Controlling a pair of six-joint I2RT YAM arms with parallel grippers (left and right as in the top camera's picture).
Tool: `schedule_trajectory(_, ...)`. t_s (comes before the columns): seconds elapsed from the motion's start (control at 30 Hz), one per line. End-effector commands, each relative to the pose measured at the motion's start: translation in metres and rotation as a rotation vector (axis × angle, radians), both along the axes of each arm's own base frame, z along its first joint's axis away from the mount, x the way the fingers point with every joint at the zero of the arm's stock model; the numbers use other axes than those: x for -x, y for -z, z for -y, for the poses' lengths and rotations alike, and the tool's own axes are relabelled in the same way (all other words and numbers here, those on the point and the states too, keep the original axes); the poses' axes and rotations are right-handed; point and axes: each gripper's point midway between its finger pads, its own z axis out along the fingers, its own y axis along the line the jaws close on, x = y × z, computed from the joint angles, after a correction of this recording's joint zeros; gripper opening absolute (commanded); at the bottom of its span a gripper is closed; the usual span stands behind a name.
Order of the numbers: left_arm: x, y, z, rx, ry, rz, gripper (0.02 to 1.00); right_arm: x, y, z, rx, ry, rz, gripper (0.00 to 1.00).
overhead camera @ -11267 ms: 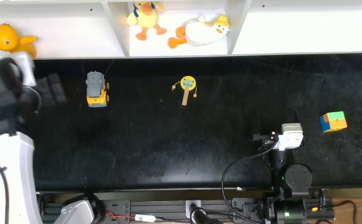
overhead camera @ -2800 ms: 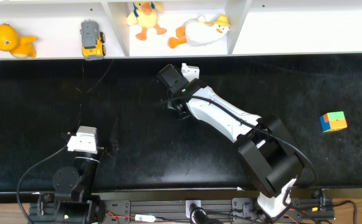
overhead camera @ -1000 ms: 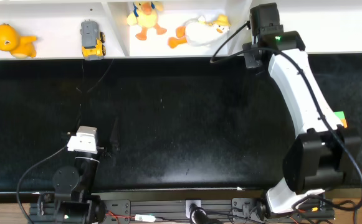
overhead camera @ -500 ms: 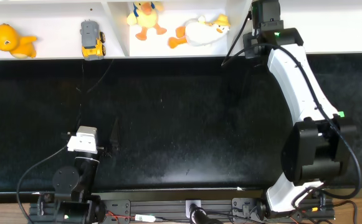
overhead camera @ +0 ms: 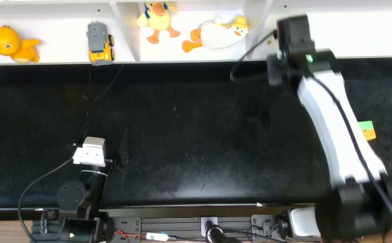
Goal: Store Toys
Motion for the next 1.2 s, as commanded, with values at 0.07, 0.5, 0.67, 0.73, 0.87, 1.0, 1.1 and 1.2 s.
schedule_trajectory(0.07,0.0,-0.001,0.0,-0.019,-0.002,0.007,0.998,0.072,0.007,0.008,-0.02,0.025,-0.052,0.86)
schedule_trajectory(0.5,0.0,-0.001,0.0,-0.019,-0.002,0.007,0.998,0.148,-0.014,0.017,-0.037,0.018,-0.01,0.996)
schedule_trajectory(0.67,0.0,-0.001,0.0,-0.019,-0.002,0.007,0.998,0.148,-0.014,0.02,-0.038,0.031,-0.012,0.996)
schedule_trajectory(0.73,0.0,-0.001,0.0,-0.019,-0.002,0.008,0.998,0.149,-0.012,0.02,-0.037,0.031,-0.014,0.996)
schedule_trajectory(0.87,0.0,-0.001,0.0,-0.019,-0.002,0.008,0.998,0.149,-0.014,0.015,-0.069,0.017,0.01,0.998)
schedule_trajectory(1.0,0.0,-0.001,0.0,-0.019,-0.002,0.008,0.998,0.132,-0.019,0.008,-0.102,-0.006,0.09,0.996)
schedule_trajectory(1.1,0.0,-0.001,0.0,-0.02,-0.002,0.008,0.998,0.127,-0.013,0.014,-0.102,0.017,0.107,0.996)
schedule_trajectory(1.2,0.0,-0.001,0.0,-0.019,-0.002,0.008,0.998,0.134,-0.002,0.035,-0.06,0.041,0.062,0.998)
